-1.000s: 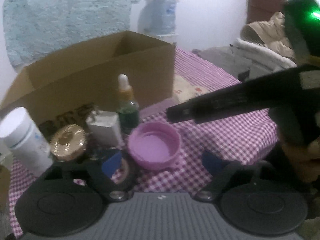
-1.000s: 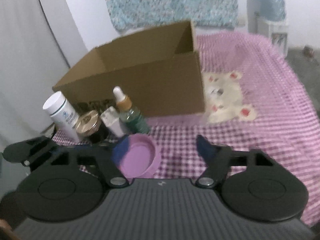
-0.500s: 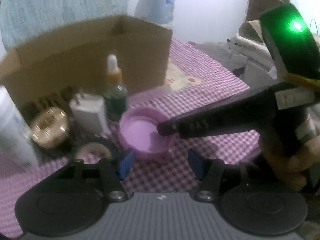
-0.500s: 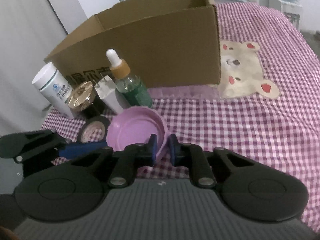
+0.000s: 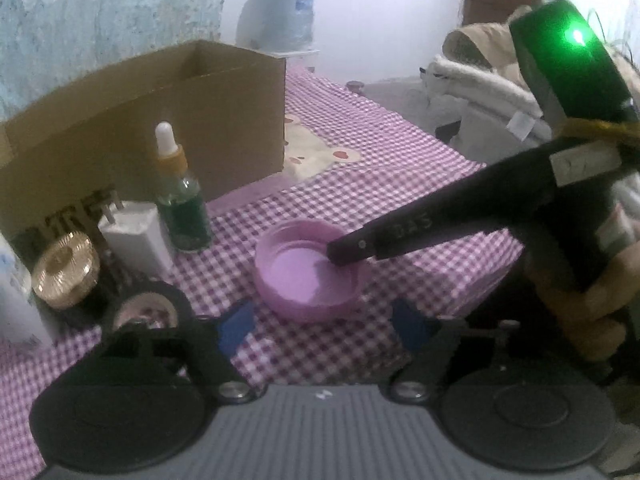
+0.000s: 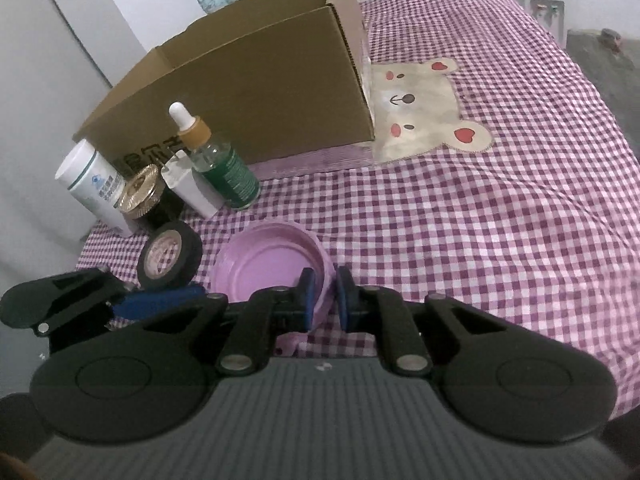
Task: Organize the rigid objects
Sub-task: 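Close the right tool on the rim of the pink cup, then carry the pink cup into the box and open the right tool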
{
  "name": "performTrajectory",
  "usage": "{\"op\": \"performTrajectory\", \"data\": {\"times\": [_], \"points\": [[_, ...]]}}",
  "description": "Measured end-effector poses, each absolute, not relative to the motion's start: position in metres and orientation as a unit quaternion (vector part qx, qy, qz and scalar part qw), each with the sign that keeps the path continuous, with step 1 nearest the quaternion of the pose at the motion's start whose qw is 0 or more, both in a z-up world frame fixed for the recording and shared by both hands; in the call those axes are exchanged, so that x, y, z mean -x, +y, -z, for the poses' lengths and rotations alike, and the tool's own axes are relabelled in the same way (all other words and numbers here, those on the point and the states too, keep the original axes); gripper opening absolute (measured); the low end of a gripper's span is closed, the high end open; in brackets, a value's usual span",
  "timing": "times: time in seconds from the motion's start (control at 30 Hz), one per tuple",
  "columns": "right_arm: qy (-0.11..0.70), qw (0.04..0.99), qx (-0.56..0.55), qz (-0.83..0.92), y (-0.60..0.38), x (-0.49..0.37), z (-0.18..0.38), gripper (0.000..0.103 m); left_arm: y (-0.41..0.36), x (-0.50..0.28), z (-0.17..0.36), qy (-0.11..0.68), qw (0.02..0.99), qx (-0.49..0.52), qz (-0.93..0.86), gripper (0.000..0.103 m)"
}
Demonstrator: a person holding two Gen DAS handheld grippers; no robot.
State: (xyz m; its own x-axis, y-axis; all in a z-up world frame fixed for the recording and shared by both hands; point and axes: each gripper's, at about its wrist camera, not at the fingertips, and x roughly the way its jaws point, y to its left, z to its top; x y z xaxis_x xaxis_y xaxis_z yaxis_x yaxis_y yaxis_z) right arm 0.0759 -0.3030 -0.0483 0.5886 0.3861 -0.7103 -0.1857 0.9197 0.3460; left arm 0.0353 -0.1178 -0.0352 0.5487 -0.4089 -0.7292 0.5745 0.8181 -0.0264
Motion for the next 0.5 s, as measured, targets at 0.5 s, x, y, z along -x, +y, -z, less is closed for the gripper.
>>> {"op": "performTrajectory", "data": {"times": [0.5], "points": [[0.423,0.884,-0.11,-0.168,-0.299,-0.079,0.048,0.01,-0.131,-0.06,0.05,0.396,0.865,-0.126,0.282,0.076]]}}
